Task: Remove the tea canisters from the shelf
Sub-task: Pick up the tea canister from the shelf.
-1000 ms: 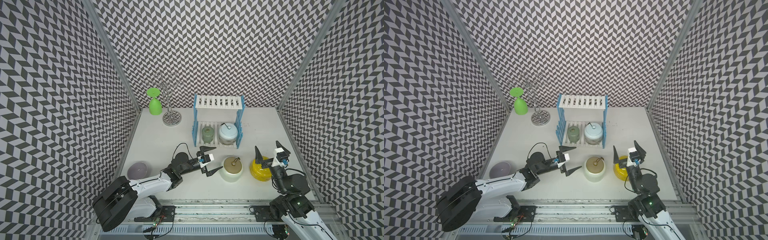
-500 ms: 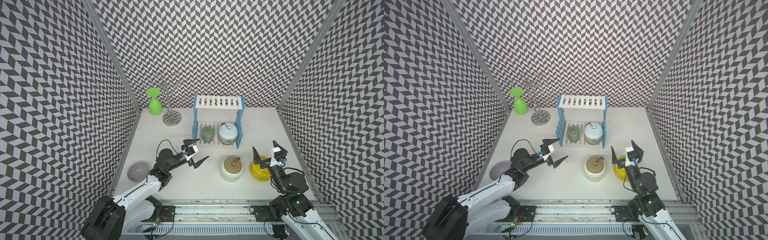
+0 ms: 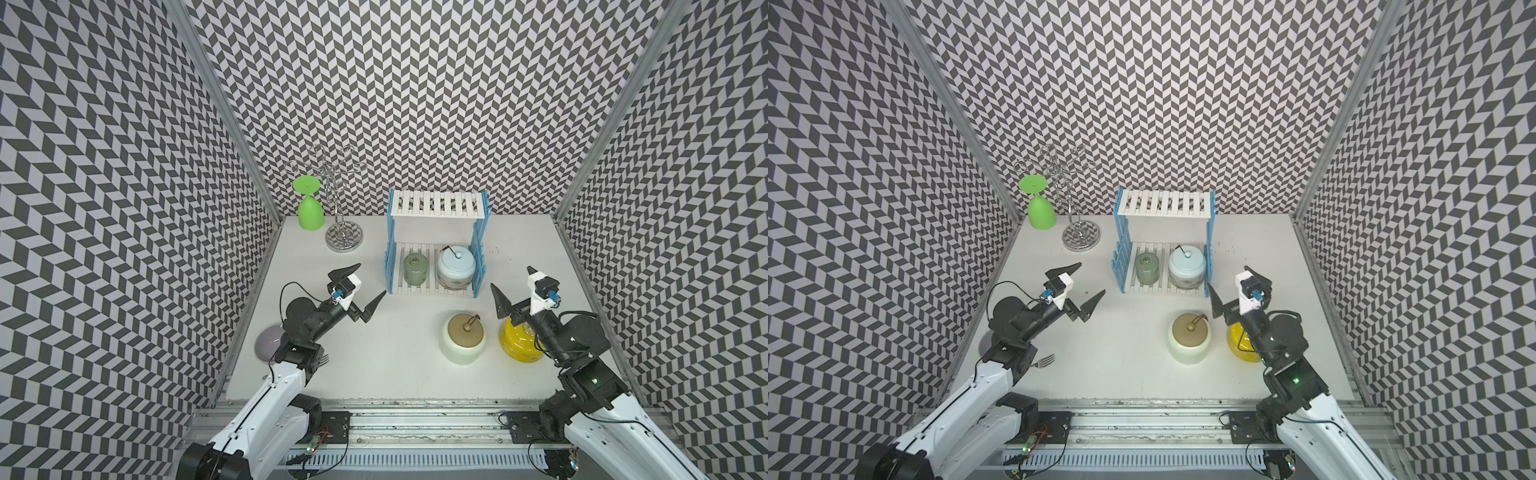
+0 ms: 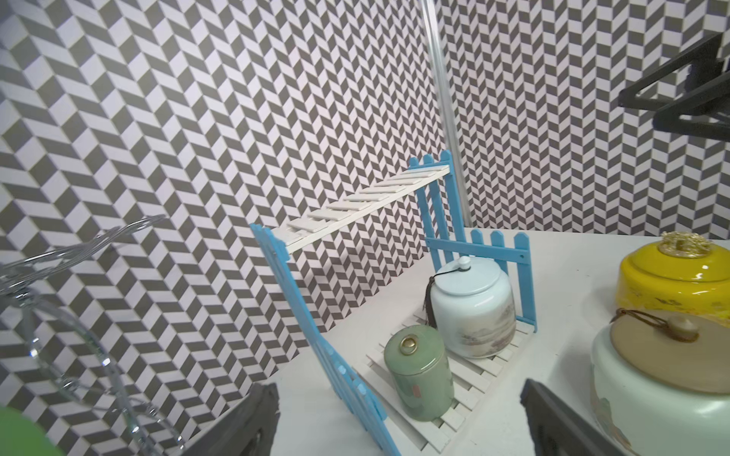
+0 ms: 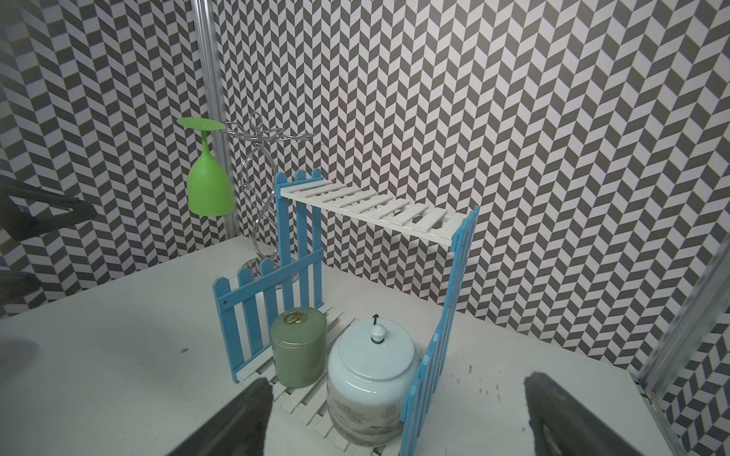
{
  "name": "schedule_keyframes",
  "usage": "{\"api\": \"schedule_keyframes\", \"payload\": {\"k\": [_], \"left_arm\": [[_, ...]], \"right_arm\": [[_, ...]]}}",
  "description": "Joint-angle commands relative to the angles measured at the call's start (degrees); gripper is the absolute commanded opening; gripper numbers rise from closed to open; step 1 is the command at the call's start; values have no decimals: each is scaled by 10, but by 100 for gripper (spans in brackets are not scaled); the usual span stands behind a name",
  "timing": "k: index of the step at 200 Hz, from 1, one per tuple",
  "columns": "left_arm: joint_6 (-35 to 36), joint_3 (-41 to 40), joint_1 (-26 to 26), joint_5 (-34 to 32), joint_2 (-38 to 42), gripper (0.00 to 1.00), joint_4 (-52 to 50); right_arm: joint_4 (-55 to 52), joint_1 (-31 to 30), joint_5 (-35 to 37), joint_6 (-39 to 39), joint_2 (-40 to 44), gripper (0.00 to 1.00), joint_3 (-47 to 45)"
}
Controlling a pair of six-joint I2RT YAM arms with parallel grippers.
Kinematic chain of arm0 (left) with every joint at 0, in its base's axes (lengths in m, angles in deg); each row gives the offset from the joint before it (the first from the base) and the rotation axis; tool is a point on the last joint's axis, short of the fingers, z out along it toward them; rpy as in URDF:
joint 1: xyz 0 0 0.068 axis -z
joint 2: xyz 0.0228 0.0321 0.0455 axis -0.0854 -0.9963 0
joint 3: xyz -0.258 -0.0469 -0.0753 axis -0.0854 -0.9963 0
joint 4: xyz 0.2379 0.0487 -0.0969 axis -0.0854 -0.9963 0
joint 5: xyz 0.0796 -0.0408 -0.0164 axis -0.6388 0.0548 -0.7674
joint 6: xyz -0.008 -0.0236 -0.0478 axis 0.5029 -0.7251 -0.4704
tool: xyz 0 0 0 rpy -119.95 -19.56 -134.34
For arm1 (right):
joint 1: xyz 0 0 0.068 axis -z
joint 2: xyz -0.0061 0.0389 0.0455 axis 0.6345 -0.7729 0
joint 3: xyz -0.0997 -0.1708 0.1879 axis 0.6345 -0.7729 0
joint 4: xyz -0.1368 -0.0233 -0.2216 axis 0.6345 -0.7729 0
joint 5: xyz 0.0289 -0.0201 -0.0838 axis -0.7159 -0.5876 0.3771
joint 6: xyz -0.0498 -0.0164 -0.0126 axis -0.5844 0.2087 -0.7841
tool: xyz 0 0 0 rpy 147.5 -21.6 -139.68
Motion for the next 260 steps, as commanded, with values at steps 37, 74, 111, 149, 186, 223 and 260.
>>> {"api": "schedule_keyframes", "payload": {"k": [37,74,111,149,186,223,260], "left_arm": [[-82,52,-57,-94,44,100,-134],[-123,44,-80,-138,59,100,-156],[-137,17,-89,-164,67,100,-140],[-141,2,-88,-188,65,100,-120],[-136,2,-91,-212,65,100,-110],[-130,10,-92,-234,67,100,-110],[-110,14,-89,-268,70,100,-103]], "right_arm": [[31,-9,-28,85,-137,100,73],[37,-64,31,91,-216,100,116],[40,-90,72,111,-289,98,159],[32,-91,81,132,-364,96,202],[17,-91,111,149,-428,96,243],[1,-87,146,164,-497,95,290],[0,-73,155,179,-560,95,322]]}}
